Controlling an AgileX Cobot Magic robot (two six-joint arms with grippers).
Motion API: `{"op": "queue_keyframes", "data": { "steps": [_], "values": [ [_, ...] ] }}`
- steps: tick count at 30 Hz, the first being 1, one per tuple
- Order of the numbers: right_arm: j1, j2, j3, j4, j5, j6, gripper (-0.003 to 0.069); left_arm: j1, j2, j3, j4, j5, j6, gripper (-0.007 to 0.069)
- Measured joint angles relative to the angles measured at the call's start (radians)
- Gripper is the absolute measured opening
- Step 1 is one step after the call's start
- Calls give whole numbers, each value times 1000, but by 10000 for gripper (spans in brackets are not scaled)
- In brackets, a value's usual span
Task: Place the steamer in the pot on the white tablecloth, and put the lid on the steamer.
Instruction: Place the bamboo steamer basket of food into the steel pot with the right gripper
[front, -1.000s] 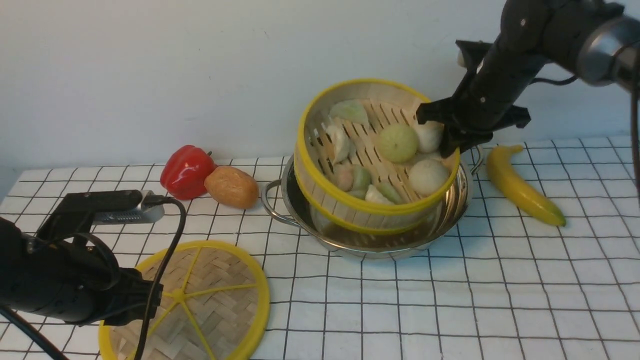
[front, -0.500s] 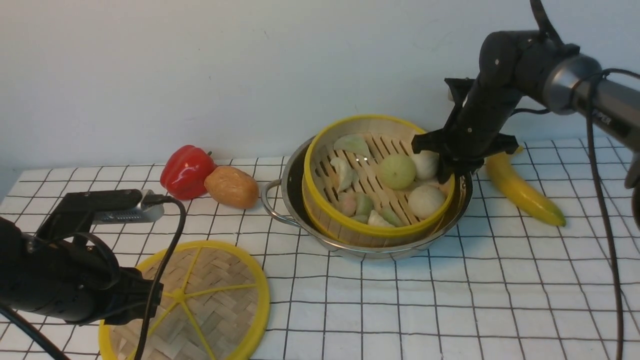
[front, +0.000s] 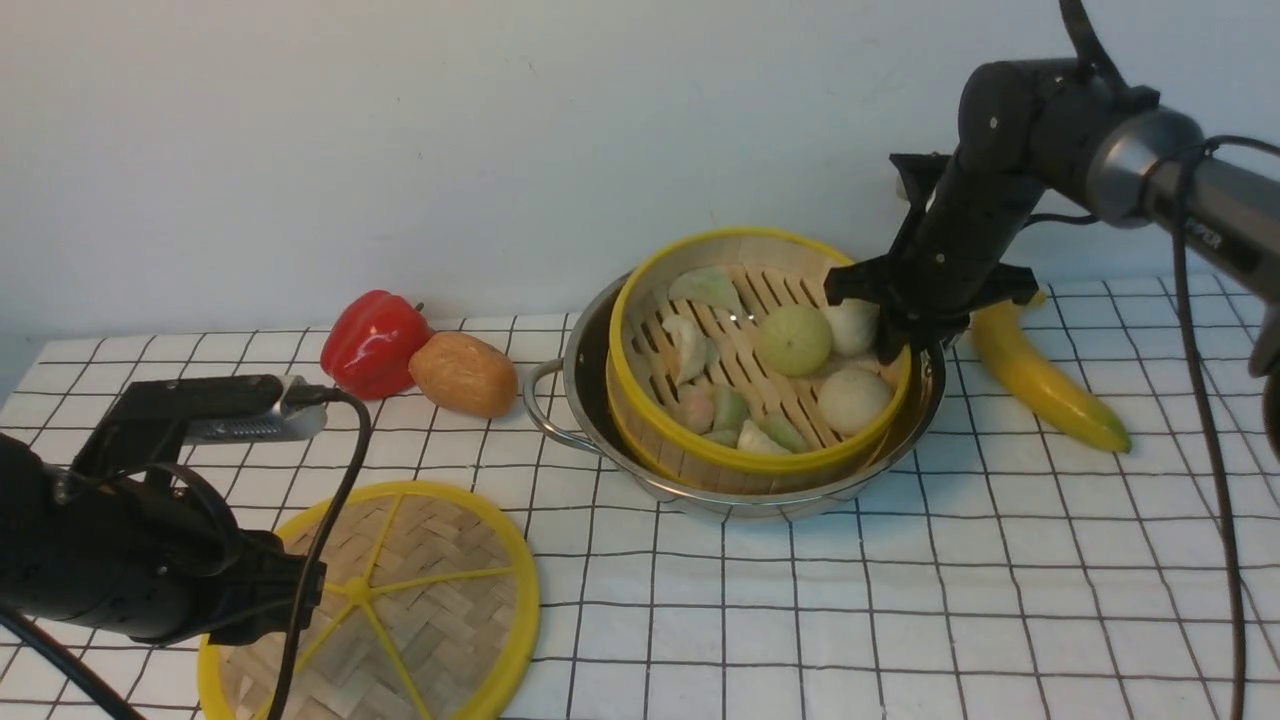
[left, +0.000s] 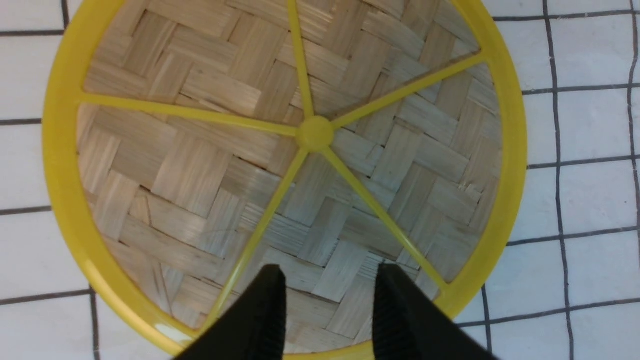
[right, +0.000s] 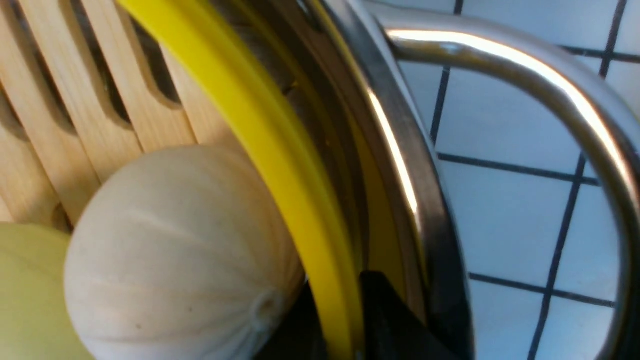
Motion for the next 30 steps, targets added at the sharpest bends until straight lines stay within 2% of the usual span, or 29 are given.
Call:
{"op": "queue_keyframes", "data": {
  "steps": [12, 23, 30],
  "values": [
    [0, 0, -2, 60, -11, 4, 250, 0, 0, 0, 0, 0, 0, 243],
    [0, -45, -3, 71, -14, -4, 437, 0, 1, 0, -9, -37, 0, 243],
    [0, -141, -3, 15, -15, -9, 483, 0, 27, 0, -79, -65, 4, 243]
  ]
}}
